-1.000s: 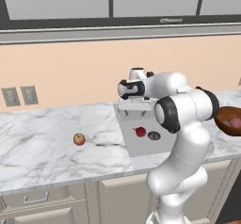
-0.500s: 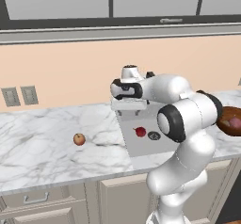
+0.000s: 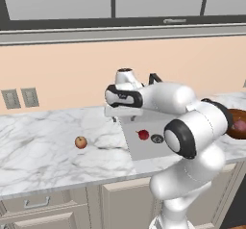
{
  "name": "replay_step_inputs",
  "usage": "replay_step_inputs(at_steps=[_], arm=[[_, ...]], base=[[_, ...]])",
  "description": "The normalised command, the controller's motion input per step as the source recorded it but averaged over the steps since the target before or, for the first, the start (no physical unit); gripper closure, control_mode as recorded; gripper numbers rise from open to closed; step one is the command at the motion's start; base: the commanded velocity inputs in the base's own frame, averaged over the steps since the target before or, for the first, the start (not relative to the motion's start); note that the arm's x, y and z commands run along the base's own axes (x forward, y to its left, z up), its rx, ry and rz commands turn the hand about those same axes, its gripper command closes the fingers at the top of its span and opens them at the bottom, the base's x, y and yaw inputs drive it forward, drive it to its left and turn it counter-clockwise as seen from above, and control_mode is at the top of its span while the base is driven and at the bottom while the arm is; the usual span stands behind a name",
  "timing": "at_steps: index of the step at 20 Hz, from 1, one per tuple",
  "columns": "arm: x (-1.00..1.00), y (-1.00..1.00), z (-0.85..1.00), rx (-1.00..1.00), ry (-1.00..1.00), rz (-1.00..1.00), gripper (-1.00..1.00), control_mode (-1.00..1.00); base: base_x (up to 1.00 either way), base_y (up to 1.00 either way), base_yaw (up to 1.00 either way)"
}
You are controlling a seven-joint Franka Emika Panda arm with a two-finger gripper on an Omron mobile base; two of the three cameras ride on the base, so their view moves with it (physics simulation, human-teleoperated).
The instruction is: There is a mixed pile of frozen fruits and vegetables on the counter. Locate all the frozen vegetables and place the items in a bowl on the counter. Take all the frozen fruits and defrost them in a running sink.
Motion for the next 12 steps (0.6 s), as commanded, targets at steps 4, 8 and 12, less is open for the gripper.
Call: replay_step_inputs(at_steps=[4,8,12], arm=[[-0.23,0.39,0.08,0.04,0.04,0.05,-1.0,-1.0],[-0.15,0.31,-0.07,0.06,0.06,0.07,-1.0,-1.0],[0.0,0.49,-0.07,-0.02,0.04,0.06,-1.0,-1.0]], base=[[0.0,0.0,0.0],[0.0,0.0,0.0],[0.0,0.0,0.0]])
